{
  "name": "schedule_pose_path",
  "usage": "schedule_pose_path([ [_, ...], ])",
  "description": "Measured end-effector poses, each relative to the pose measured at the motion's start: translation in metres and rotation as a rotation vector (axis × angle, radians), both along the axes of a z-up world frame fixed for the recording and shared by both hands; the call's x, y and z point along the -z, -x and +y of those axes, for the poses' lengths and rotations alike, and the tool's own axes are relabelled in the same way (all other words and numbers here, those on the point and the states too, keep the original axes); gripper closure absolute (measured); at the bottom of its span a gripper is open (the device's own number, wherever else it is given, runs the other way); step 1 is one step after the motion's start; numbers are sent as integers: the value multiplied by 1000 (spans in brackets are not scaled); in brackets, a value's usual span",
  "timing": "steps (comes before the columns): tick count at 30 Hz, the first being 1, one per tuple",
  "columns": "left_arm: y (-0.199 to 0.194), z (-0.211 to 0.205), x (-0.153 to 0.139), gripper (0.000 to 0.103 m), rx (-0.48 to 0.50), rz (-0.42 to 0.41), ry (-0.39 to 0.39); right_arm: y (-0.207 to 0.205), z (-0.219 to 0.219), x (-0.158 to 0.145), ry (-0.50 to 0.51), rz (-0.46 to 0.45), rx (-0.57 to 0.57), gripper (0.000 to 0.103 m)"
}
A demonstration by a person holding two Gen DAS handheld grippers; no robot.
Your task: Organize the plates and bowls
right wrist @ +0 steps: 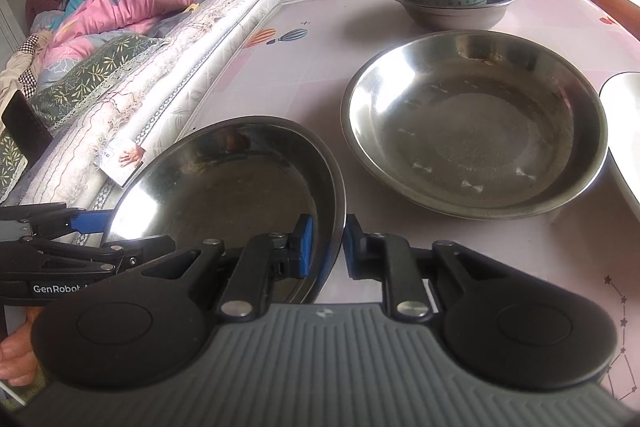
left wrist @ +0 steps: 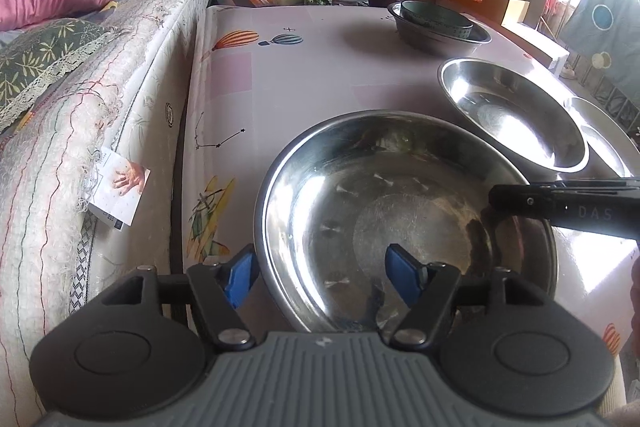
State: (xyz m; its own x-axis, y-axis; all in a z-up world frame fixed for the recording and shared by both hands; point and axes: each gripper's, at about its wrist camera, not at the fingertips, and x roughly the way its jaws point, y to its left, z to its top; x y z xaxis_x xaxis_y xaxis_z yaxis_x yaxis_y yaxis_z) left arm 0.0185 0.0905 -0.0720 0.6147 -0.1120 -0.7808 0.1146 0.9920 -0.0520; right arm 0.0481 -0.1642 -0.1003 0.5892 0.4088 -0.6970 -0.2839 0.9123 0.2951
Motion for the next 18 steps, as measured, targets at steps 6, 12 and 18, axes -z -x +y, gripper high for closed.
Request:
schedule_pose_path([
  [6, -1, 5, 0, 36, 5, 17, 41, 4, 6, -1, 18, -11, 33, 88],
  [12, 7, 8, -3, 37, 14, 14, 45, 15, 9, -1, 22, -2, 48, 88],
  [18, 16, 8, -2, 37, 18, 8, 63, 23, 10, -2, 33, 5, 57, 88],
])
